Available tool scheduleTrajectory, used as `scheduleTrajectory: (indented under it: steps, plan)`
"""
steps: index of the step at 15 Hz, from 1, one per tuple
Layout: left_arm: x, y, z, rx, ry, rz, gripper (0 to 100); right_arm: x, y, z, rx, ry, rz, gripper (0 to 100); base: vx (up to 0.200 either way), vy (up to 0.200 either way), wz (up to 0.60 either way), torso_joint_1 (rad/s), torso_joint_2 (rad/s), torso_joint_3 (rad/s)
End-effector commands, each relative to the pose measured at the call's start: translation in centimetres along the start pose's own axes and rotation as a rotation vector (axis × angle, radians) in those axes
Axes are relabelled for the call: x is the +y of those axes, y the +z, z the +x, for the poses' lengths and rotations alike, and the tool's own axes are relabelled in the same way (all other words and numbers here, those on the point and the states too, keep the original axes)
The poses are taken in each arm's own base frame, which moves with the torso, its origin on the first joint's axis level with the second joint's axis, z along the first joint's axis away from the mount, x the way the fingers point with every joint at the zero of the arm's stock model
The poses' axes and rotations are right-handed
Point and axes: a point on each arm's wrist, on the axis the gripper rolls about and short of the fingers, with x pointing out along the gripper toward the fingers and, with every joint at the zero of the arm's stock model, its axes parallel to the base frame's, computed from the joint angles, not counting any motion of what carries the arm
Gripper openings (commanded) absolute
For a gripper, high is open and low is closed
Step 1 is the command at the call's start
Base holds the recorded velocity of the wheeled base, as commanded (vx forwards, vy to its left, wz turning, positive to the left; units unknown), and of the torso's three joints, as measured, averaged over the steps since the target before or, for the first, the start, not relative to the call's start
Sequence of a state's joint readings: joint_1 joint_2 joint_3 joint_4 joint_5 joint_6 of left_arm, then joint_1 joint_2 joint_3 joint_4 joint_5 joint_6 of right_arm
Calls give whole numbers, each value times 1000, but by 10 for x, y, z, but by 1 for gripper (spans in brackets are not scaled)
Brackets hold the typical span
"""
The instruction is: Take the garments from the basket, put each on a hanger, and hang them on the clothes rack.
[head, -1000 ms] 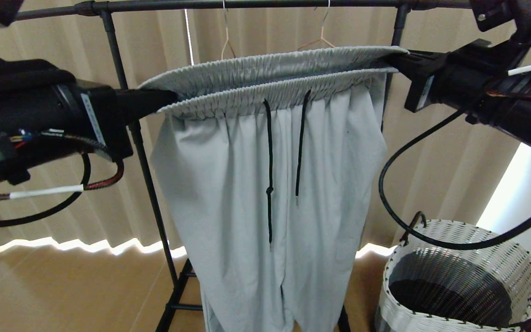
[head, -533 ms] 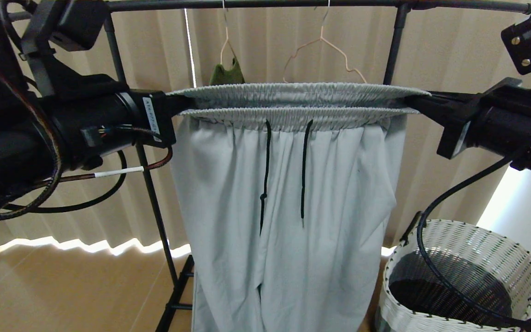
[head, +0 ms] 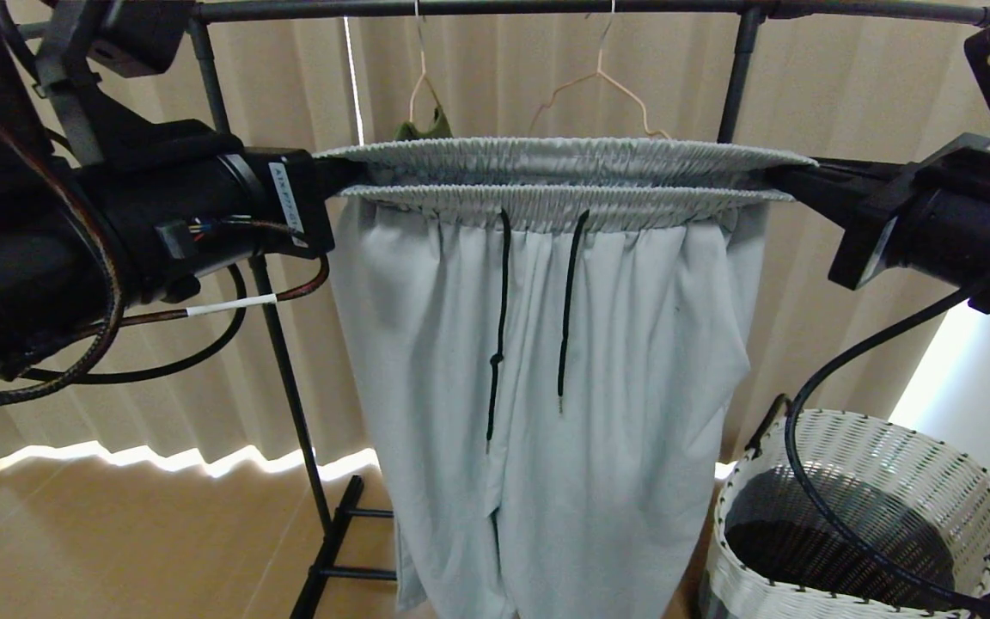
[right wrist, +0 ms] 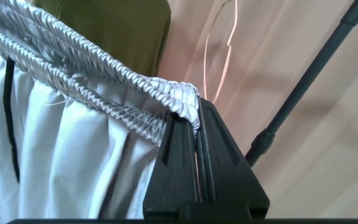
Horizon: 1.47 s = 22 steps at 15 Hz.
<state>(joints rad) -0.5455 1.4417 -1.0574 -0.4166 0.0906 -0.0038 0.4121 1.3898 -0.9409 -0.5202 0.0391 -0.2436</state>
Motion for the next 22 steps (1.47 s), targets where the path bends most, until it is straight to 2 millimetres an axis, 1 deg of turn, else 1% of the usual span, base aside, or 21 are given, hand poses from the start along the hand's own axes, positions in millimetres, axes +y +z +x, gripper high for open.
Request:
scheduleTrajectory:
  steps: [1, 3, 7, 12, 13, 16, 17, 18, 20, 22]
  plan:
    - [-1, -1, -1, 3, -5, -1, 0, 0, 0, -1, 1, 0, 0, 0, 0, 0, 0, 0, 0, 0]
    - [-4, -9, 0, 29, -16, 2, 0, 2, -6, 0, 22, 5, 1, 0, 0, 0, 0, 0, 0, 0]
    - [-4, -7, -4, 23, -16, 1, 0, 2, -7, 1, 28, 7, -1, 0, 0, 0, 0, 0, 0, 0]
    - [-3, -11, -4, 35, -11, 2, 0, 2, -8, 1, 41, 5, 0, 0, 0, 0, 0, 0, 0, 0]
    - [-2, -12, -3, 38, -10, 3, 0, 2, -9, 1, 44, 6, 0, 100, 0, 0, 0, 0, 0, 0]
    - [1, -17, -3, 58, 10, 12, 0, 4, -17, -1, 57, 17, 8, 100, 0, 0, 0, 0, 0, 0]
    - [11, -26, -3, 88, 50, 52, 0, 6, -21, -5, 57, 21, 21, 100, 0, 0, 0, 0, 0, 0]
    - [14, -28, -3, 95, 67, 67, 0, 6, -21, -6, 45, 20, 28, 100, 0, 0, 0, 0, 0, 0]
    - [28, -31, 0, 112, 168, 100, 0, 5, -17, -4, -31, 18, 69, 100, 0, 0, 0, 0, 0, 0]
    - [33, -32, 0, 118, 199, 93, 0, 8, -22, -7, -25, 67, 88, 100, 0, 0, 0, 0, 0, 0]
